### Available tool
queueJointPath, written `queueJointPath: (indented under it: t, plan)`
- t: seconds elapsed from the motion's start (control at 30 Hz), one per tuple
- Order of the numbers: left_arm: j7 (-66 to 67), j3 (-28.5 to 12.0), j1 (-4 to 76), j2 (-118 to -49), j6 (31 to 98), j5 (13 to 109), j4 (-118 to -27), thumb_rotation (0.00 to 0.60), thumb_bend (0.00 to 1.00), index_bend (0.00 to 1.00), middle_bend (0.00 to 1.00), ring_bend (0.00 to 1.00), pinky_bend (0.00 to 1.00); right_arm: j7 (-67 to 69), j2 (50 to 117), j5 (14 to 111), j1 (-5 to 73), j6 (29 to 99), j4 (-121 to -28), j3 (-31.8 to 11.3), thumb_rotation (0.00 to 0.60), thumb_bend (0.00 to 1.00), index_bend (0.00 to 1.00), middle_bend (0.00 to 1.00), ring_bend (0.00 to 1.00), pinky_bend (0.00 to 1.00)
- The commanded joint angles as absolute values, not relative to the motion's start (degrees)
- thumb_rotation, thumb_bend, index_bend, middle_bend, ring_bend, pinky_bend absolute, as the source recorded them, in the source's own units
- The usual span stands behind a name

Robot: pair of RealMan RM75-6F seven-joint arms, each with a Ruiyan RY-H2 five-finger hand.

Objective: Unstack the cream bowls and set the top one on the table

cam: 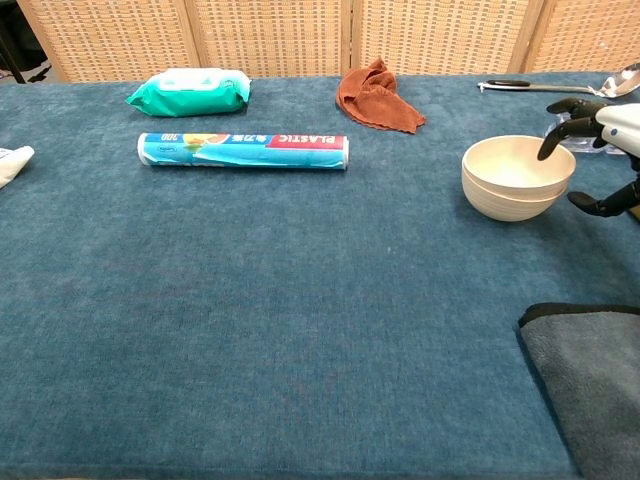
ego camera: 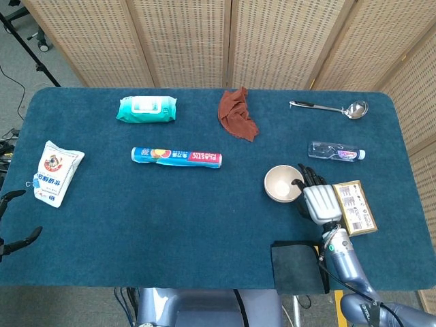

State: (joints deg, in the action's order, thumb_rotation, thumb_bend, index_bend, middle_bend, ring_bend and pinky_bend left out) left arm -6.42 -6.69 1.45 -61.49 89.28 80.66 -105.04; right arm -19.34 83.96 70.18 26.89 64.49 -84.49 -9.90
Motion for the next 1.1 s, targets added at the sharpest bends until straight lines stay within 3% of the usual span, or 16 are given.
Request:
queueJointPath:
  t: [0.03, 1.1]
  plan:
    - [-6.42, -6.68, 1.46, -61.48, 89.27, 80.68, -105.03, 0.6, 0.18, 0.26, 0.0, 0.0, 0.05, -19.13, 83.99, 69.9, 26.81, 64.47, -84.52, -9.81, 0.6, 0.47, 0.28, 0.0, 0.0, 0.21]
    - [-6.44, -6.53, 1.36, -61.16, 88.98, 80.33, -105.35, 0.6, 0.18, 0.26, 0.0, 0.0, 0.05, -17.71, 86.88, 69.48, 26.43, 66.53, -81.26, -9.67, 0.6, 0.47, 0.38, 0.0, 0.0, 0.21]
